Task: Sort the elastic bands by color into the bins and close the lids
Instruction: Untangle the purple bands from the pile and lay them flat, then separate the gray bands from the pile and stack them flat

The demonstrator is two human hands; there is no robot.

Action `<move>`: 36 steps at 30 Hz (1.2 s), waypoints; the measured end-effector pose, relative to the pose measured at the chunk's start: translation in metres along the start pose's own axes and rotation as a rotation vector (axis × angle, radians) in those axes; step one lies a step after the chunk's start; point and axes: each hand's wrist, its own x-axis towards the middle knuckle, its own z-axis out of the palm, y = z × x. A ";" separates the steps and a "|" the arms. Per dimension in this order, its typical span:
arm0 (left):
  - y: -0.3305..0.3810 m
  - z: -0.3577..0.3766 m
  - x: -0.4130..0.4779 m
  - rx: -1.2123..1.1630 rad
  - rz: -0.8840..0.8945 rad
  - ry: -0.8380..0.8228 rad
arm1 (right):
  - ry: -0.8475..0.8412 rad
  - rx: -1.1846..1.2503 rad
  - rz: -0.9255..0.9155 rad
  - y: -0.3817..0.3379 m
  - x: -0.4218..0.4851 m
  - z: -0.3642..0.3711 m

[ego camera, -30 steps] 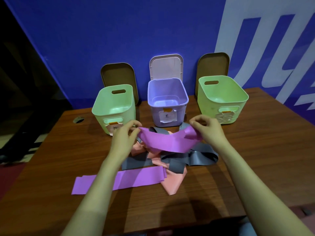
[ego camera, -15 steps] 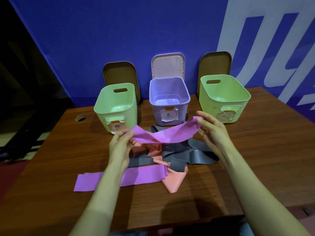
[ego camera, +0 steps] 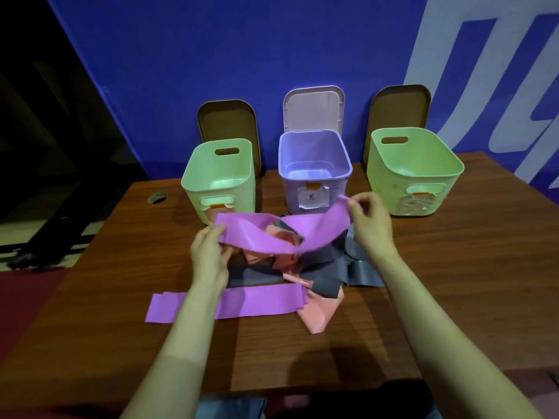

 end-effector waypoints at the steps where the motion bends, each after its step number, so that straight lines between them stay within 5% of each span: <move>1: -0.002 -0.006 0.006 -0.046 -0.051 0.082 | 0.045 0.061 0.093 0.004 0.001 0.002; 5: -0.011 -0.025 0.010 0.062 0.016 0.205 | 0.060 0.042 0.173 0.016 -0.013 0.013; 10: -0.006 -0.043 0.008 0.287 0.199 0.089 | -0.056 0.155 0.066 0.007 -0.031 0.023; 14: 0.006 -0.074 0.013 0.329 0.095 0.091 | -0.086 0.146 -0.018 -0.003 -0.053 0.034; 20: 0.008 -0.137 0.015 0.541 0.258 0.159 | -0.291 -0.179 -0.159 0.009 -0.097 0.055; 27: 0.002 -0.170 0.023 0.929 0.346 0.202 | -0.428 -0.430 -0.100 0.025 -0.123 0.060; 36: -0.022 -0.183 0.026 1.256 0.477 0.193 | -0.460 -0.665 -0.193 0.037 -0.131 0.070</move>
